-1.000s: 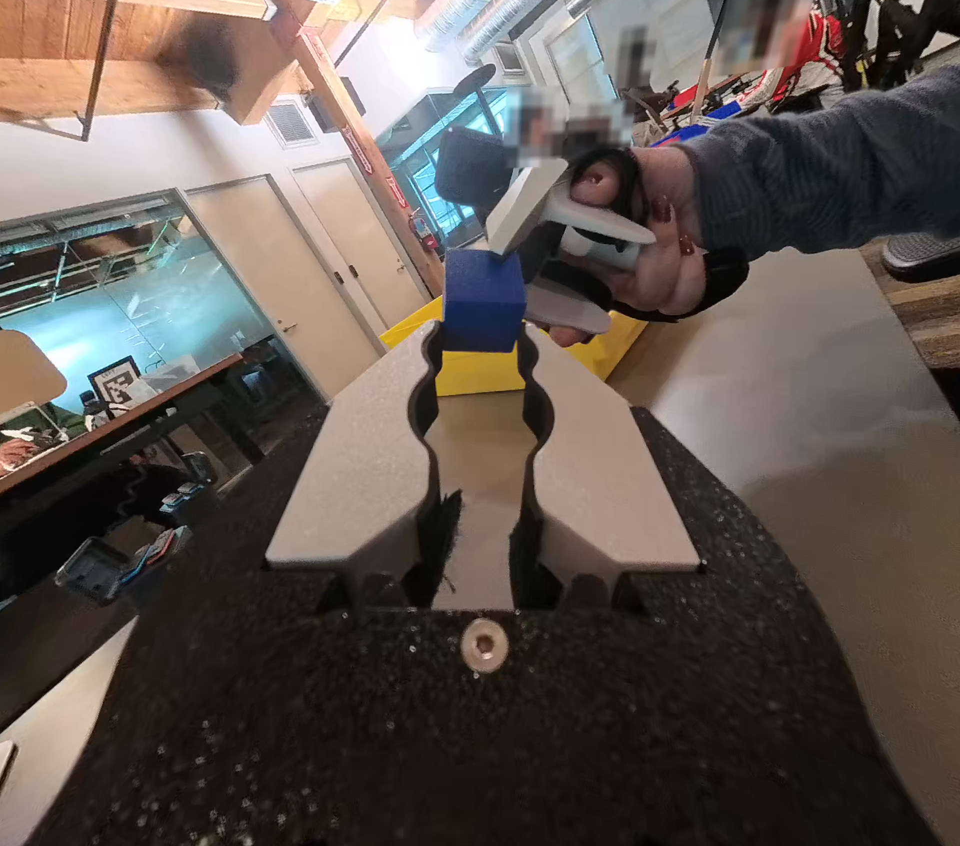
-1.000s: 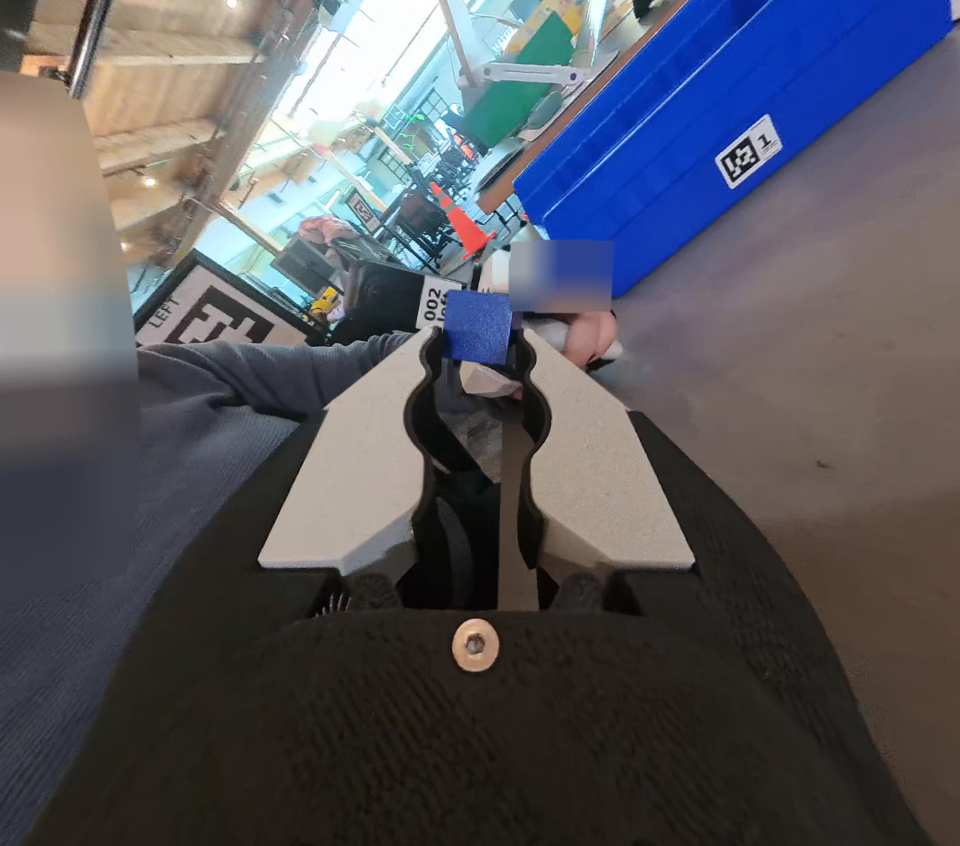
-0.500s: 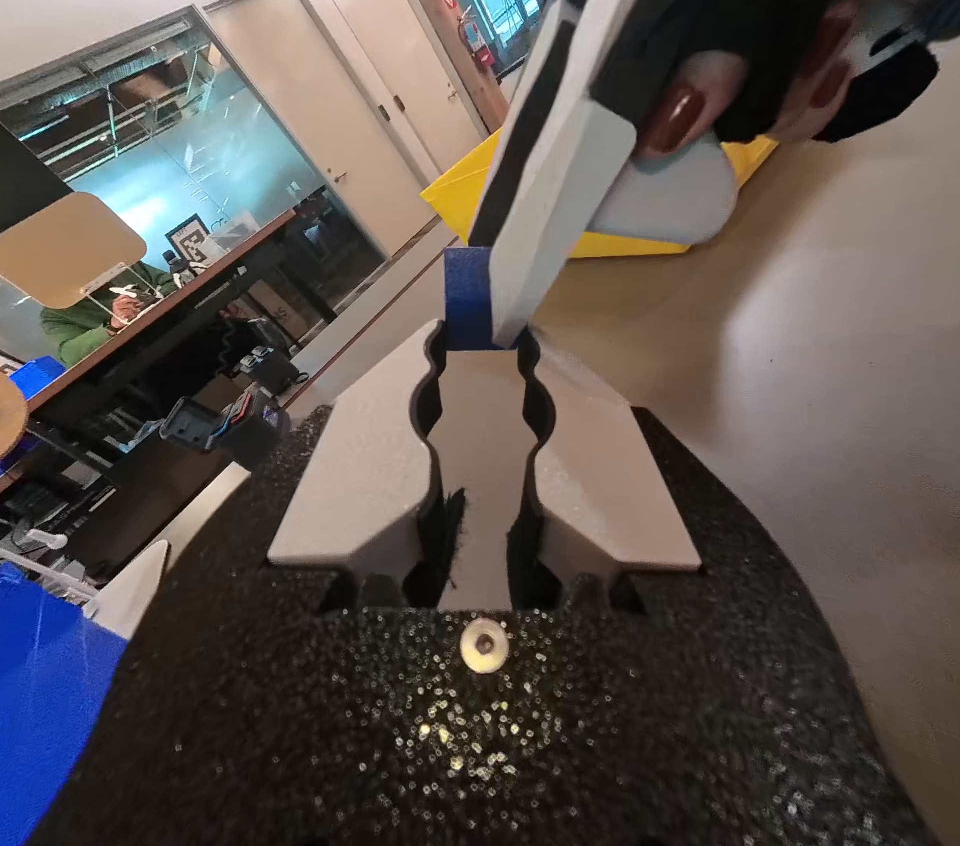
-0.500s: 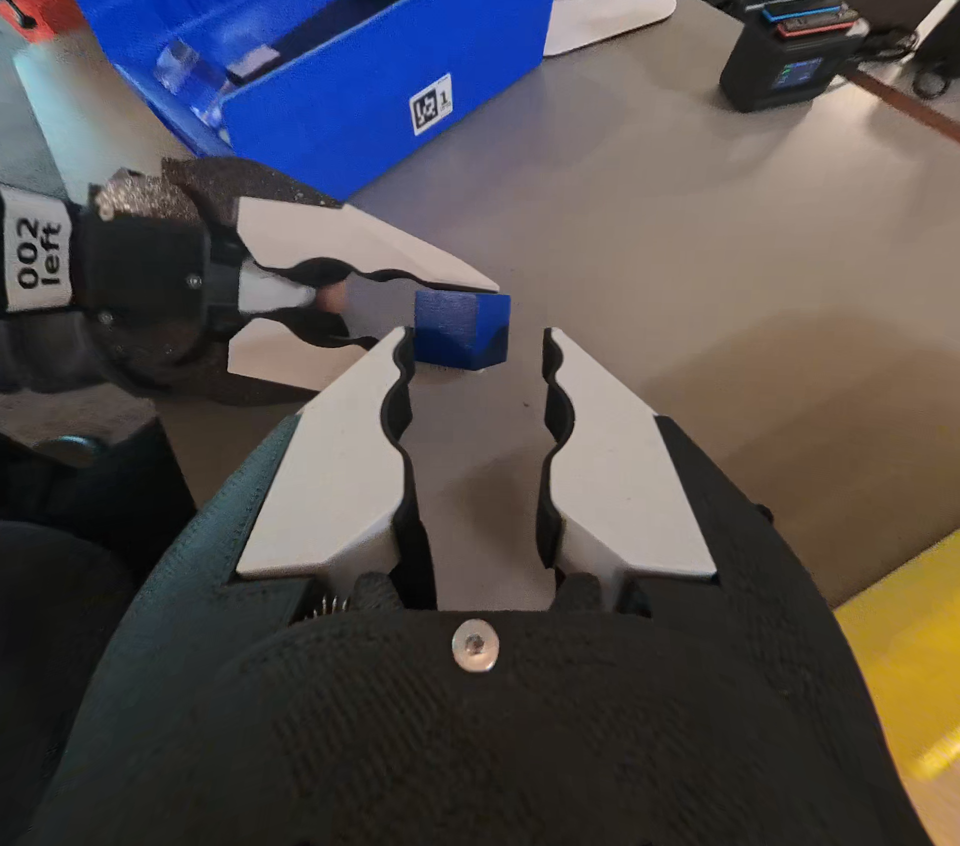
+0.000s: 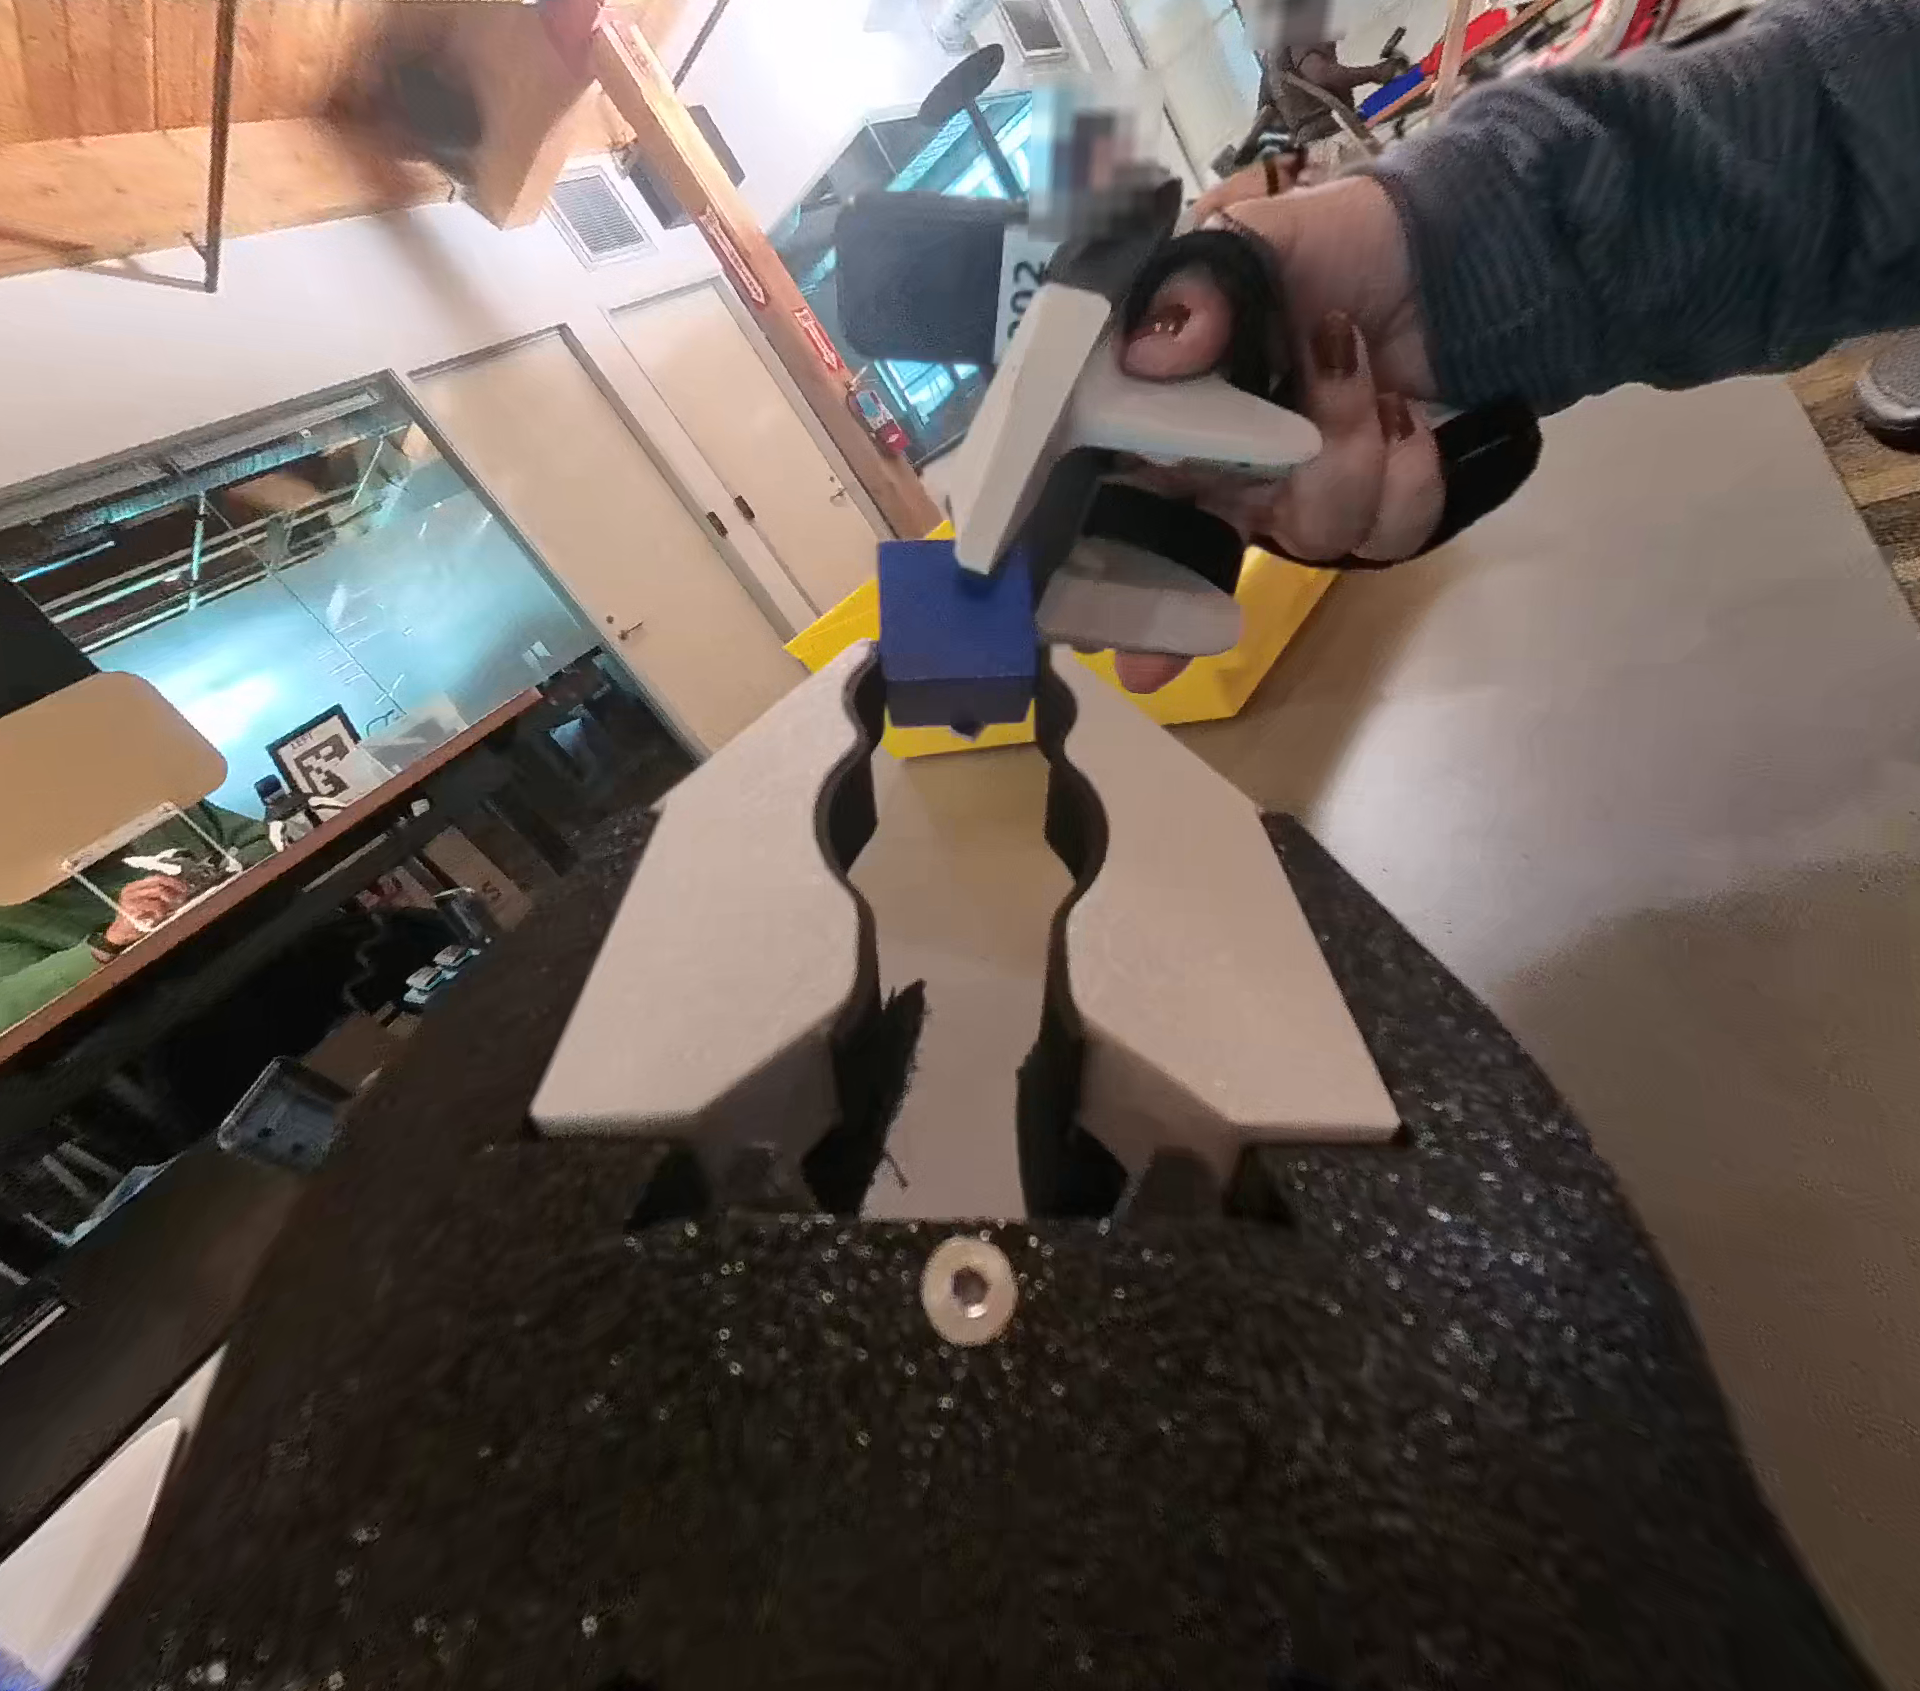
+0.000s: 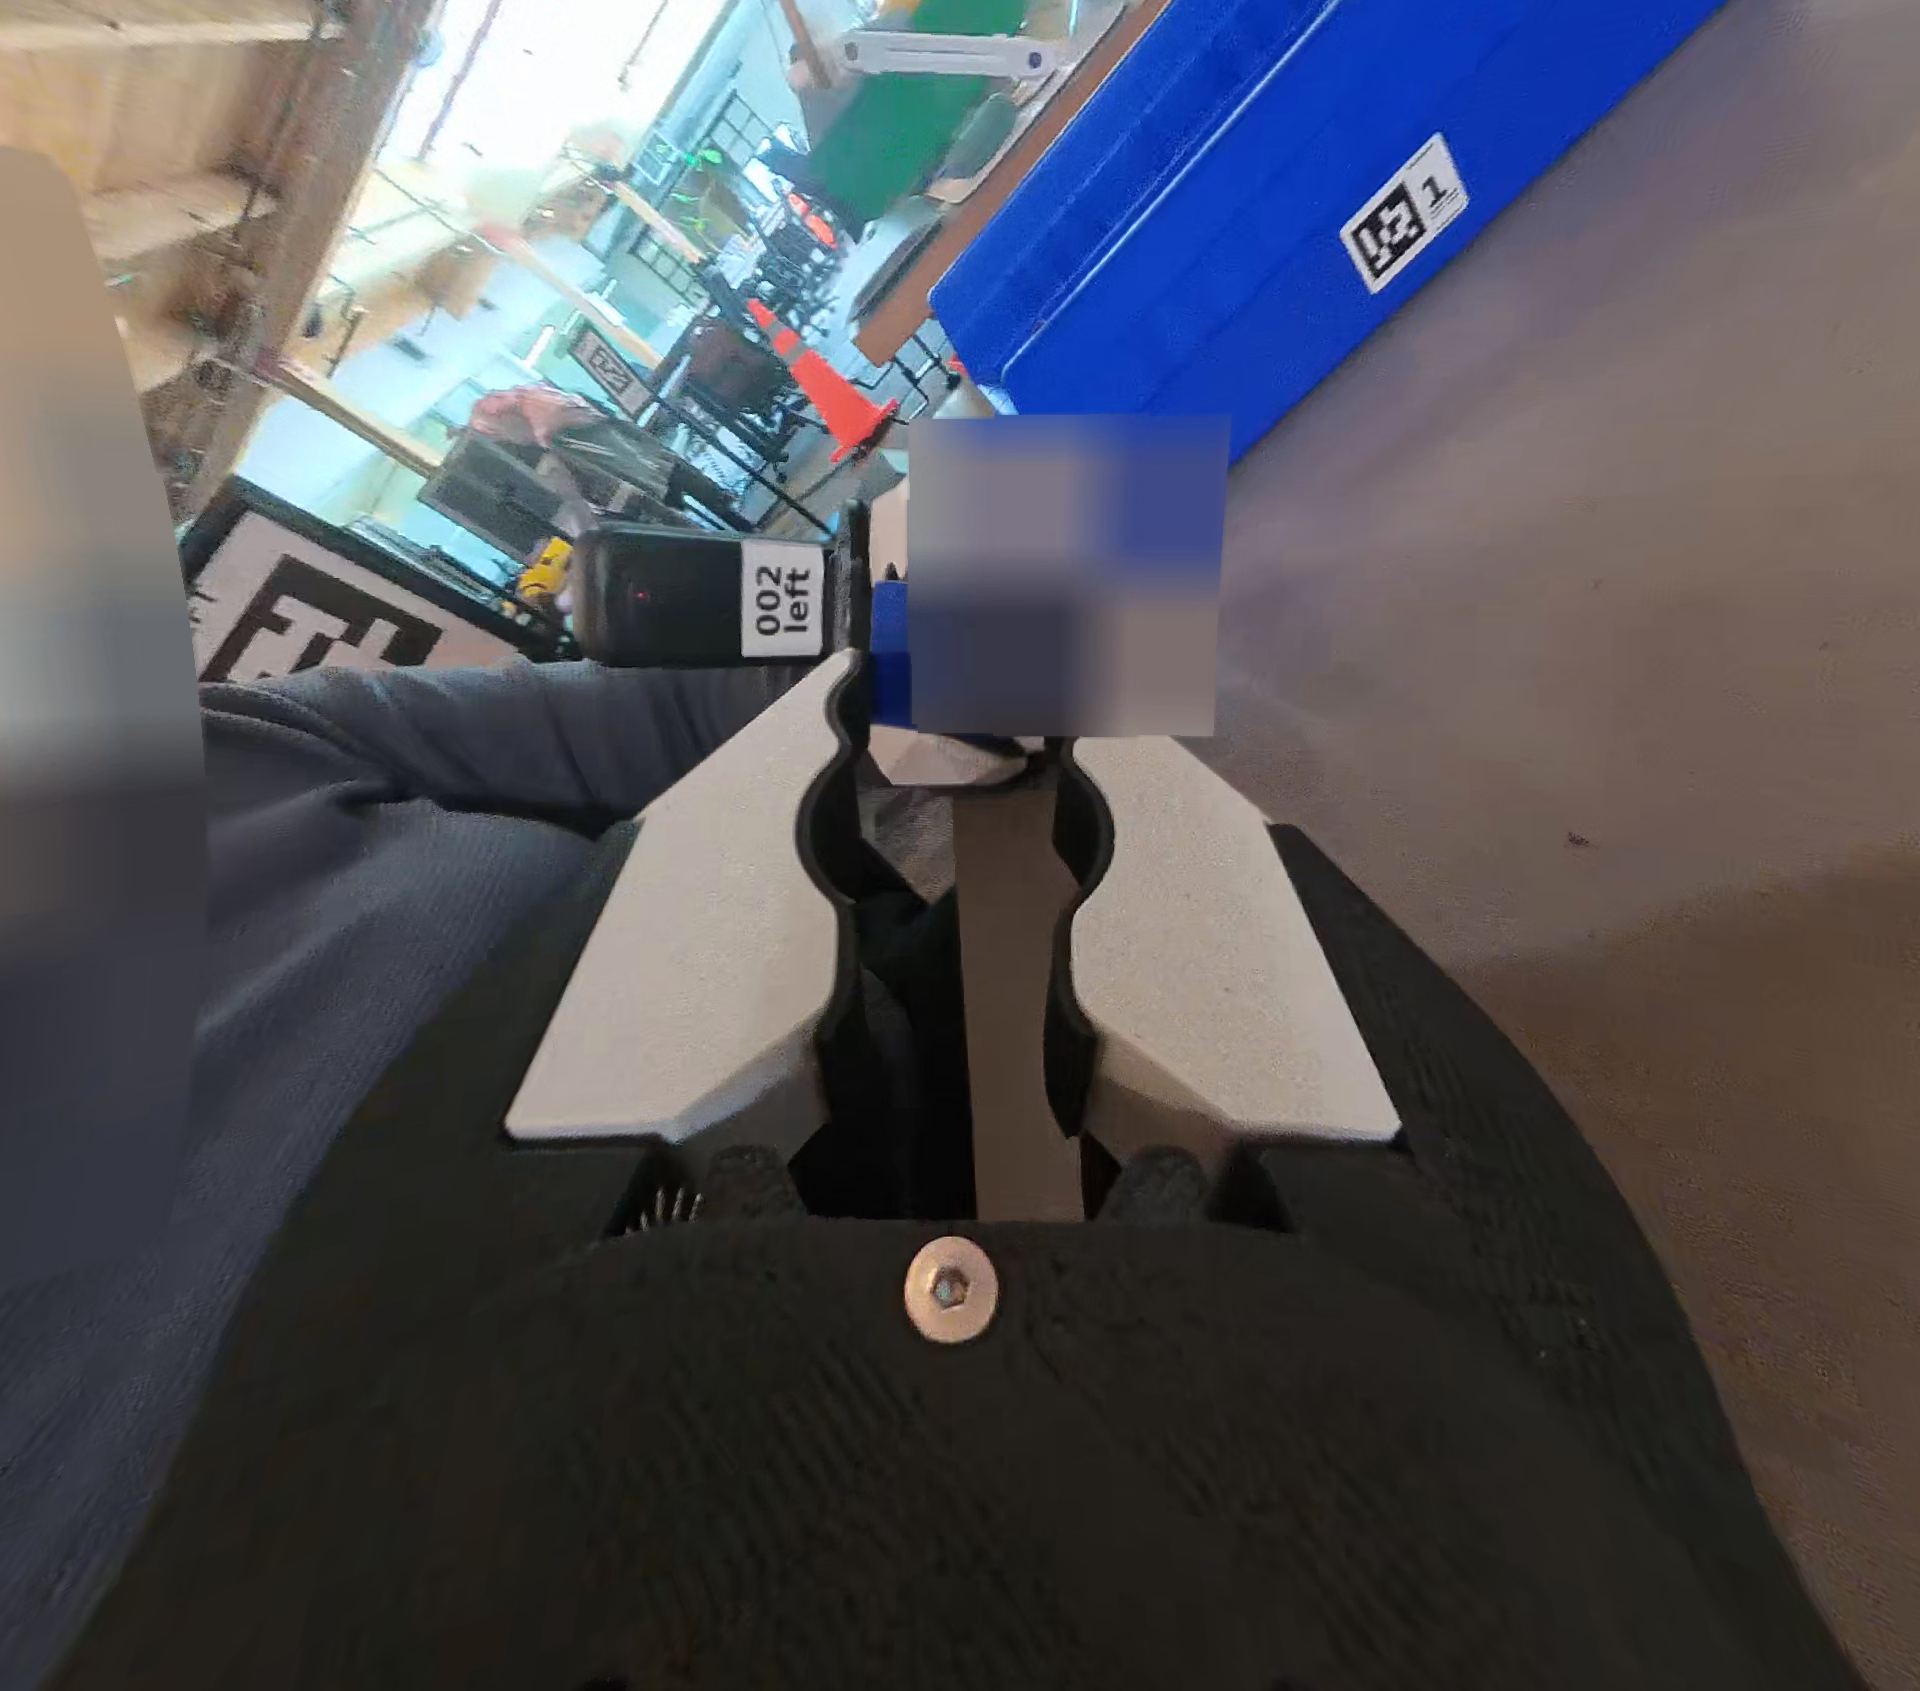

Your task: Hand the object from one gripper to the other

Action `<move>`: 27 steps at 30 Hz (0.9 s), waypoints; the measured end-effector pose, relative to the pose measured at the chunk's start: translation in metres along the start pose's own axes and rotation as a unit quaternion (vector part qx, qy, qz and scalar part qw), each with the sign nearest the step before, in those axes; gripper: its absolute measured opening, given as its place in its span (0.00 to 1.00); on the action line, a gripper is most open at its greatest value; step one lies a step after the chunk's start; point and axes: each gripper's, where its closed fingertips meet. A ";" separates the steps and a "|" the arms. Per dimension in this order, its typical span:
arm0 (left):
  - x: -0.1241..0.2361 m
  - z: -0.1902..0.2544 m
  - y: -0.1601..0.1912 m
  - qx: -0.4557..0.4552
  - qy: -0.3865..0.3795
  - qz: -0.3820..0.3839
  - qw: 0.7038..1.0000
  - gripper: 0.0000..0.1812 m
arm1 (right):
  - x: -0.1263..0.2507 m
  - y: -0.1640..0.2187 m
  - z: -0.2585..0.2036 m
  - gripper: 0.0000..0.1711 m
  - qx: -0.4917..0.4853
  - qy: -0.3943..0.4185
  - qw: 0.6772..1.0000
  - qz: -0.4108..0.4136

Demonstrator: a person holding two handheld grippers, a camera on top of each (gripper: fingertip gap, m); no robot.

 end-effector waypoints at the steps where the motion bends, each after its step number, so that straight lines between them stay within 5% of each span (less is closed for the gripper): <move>1: 0.000 0.000 0.000 0.000 0.002 0.002 1.000 0.14 | 0.000 0.000 0.000 0.18 -0.004 -0.005 1.000 0.002; 5: -0.005 -0.001 0.013 0.007 0.001 -0.043 0.999 0.14 | 0.003 -0.003 0.011 0.19 0.012 0.047 0.999 0.016; 7: -0.007 -0.004 0.024 -0.003 -0.010 -0.077 0.997 0.14 | 0.009 -0.013 0.025 0.31 0.029 0.115 0.992 0.046; 11: -0.010 -0.005 0.043 -0.018 -0.021 -0.137 0.990 0.14 | 0.016 -0.014 0.037 0.34 0.062 0.198 0.977 0.045; 17: -0.015 -0.006 0.056 0.011 -0.017 -0.173 0.985 0.14 | 0.015 -0.004 0.061 0.35 0.208 0.402 0.891 -0.040; 22: -0.018 0.001 0.053 -0.016 -0.011 -0.171 0.985 0.14 | 0.011 -0.002 0.064 0.21 0.247 0.441 0.862 -0.041; 27: -0.018 0.005 0.034 0.008 0.011 -0.102 0.995 0.15 | 0.010 -0.001 0.049 0.21 0.202 0.356 0.912 -0.026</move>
Point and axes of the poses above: each gripper's, where its closed fingertips meet, x back along the fingers, y out of its underside, z = x × y across the jaws, and after that the axes turned 1 degree about -z, right-handed
